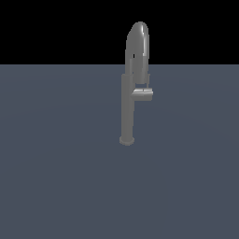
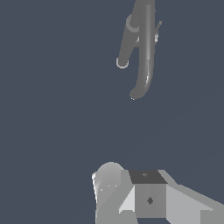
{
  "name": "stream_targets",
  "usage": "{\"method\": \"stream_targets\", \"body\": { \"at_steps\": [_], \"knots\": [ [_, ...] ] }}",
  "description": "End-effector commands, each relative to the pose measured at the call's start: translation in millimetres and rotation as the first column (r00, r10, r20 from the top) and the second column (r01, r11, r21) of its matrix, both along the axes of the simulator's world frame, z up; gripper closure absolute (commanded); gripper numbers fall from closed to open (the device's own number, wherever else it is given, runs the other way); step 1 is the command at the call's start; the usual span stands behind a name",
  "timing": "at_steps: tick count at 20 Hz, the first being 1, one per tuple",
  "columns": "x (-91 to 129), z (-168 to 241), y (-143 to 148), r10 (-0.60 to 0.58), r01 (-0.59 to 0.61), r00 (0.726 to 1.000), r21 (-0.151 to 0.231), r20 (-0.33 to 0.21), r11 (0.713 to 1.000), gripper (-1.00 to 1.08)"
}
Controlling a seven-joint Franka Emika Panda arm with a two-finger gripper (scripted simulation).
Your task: Turn on the faucet by rotating a designated handle.
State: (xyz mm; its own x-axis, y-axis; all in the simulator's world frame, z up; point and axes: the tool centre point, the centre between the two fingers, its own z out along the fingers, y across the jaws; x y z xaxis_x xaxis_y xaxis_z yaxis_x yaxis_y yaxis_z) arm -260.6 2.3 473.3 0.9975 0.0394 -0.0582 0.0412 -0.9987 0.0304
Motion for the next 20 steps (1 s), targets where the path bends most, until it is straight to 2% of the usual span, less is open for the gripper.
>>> {"method": "stream_targets", "body": {
  "at_steps": [1,10,15,20],
  "knots": [
    [0.0,0.0,0.0,0.0,0.0,1.0,0.0,0.0,1.0,1.08],
    [9.9,0.4,1.1,-0.029,0.029,0.999,0.025,-0.028,0.999,1.08],
    [24.3,0.6,2.2,-0.069,0.073,0.995,0.06,-0.07,0.996,1.08],
    [45.6,-0.1,2.6,-0.124,0.139,0.983,0.109,-0.133,0.984,1.08]
  ]
}}
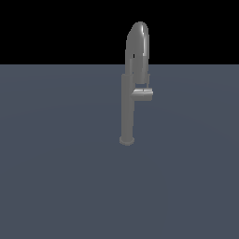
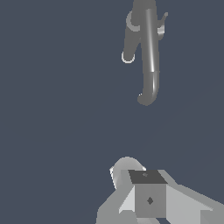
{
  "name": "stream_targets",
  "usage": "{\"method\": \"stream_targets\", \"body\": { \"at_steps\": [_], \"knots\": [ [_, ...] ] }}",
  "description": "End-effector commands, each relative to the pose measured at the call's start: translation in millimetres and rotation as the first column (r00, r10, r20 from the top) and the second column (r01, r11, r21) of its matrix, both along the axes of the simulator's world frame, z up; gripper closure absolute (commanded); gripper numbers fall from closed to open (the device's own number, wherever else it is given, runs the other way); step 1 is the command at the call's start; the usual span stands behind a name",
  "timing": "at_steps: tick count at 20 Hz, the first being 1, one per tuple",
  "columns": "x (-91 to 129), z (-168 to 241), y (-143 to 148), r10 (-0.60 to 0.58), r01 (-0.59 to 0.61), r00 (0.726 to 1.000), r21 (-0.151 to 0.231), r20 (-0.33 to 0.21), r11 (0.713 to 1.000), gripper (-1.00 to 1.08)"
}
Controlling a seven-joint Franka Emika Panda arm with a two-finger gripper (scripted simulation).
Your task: Turn on the faucet by rotating a designated handle.
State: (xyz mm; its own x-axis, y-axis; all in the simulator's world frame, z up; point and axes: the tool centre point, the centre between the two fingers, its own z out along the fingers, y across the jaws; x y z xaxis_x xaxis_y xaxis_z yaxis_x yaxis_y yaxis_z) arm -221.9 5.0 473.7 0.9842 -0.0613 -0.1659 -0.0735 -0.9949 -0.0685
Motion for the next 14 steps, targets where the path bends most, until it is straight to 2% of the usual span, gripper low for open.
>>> {"method": "stream_targets", "body": {
  "at_steps": [1,8,14],
  "knots": [
    [12.0,-0.8,-0.1,-0.035,0.036,0.999,0.03,-0.034,0.999,1.08],
    [49.4,-5.5,-2.8,-0.135,0.152,0.98,0.118,-0.146,0.981,1.08],
    [82.0,-13.1,-8.3,-0.212,0.262,0.944,0.184,-0.252,0.947,1.08]
  ]
}}
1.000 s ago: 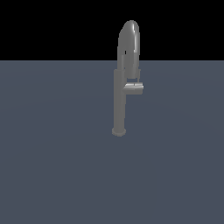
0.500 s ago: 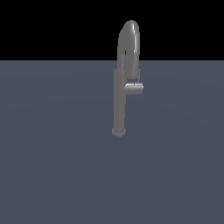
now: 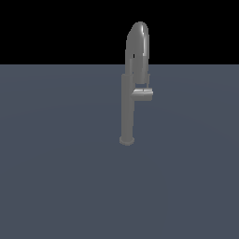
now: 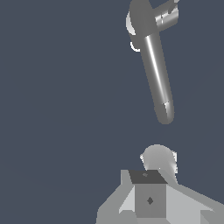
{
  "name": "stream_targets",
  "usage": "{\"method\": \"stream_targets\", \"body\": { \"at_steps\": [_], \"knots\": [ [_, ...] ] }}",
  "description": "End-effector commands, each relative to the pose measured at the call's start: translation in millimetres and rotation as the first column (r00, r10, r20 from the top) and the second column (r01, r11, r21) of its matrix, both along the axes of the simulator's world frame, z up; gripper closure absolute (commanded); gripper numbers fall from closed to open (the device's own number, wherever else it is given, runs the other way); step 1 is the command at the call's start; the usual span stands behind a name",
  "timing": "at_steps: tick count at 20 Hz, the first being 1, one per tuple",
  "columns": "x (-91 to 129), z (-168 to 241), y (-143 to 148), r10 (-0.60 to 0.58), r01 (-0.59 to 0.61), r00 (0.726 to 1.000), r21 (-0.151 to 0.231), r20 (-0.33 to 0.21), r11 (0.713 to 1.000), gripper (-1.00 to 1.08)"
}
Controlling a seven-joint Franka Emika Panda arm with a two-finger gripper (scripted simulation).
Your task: Turn on the faucet by rotating a designated handle.
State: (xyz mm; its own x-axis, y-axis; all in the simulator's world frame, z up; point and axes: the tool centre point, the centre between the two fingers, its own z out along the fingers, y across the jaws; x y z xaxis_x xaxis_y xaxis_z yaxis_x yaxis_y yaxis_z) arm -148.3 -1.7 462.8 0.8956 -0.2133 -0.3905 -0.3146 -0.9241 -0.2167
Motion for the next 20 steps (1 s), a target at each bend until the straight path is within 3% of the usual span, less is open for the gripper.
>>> {"method": "stream_targets", "body": {
  "at_steps": [1,11,20],
  "knots": [
    [13.8,-3.9,-2.8,-0.041,0.043,0.998,0.037,-0.041,0.998,1.08],
    [66.7,-26.9,-18.6,-0.191,0.231,0.956,0.171,-0.223,0.958,1.08],
    [111.2,-60.3,-38.6,-0.298,0.426,0.861,0.263,-0.413,0.866,1.08]
  ]
}}
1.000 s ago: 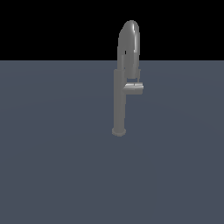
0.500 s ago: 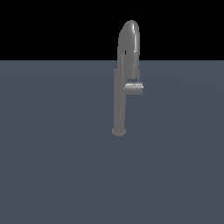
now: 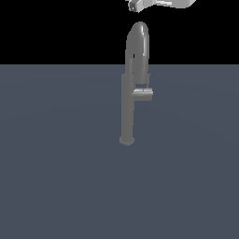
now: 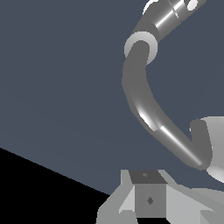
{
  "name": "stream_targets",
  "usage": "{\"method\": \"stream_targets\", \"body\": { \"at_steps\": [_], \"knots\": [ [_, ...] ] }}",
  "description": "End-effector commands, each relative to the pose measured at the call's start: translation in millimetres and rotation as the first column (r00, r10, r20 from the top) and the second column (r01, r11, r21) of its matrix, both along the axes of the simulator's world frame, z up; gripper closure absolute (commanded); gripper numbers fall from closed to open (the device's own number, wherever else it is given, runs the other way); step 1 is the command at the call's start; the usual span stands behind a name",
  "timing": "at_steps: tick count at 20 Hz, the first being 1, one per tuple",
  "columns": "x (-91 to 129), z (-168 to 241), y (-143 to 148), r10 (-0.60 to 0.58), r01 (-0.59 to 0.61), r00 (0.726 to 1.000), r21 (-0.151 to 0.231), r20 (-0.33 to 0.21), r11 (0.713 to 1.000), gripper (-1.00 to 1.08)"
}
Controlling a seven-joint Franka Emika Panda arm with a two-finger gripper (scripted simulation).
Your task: Turn on the faucet by rotating a designated handle.
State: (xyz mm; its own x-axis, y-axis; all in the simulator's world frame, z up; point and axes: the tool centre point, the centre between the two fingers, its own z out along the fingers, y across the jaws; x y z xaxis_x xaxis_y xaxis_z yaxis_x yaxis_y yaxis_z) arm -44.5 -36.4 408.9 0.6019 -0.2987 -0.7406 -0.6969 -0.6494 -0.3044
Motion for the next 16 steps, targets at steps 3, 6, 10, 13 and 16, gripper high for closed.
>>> {"method": "stream_targets", "body": {
  "at_steps": [3,6,10,13,16],
  "knots": [
    [21.3,-21.2,-11.6,-0.09,0.098,0.992,0.083,-0.094,0.992,1.08],
    [34.0,-37.4,-19.5,-0.146,0.168,0.976,0.134,-0.162,0.977,1.08],
    [48.4,-60.9,-29.4,-0.213,0.266,0.943,0.193,-0.256,0.944,1.08],
    [57.4,-79.8,-36.2,-0.257,0.341,0.909,0.23,-0.328,0.912,1.08],
    [64.6,-99.6,-42.2,-0.294,0.415,0.868,0.259,-0.399,0.872,1.08]
  ]
}}
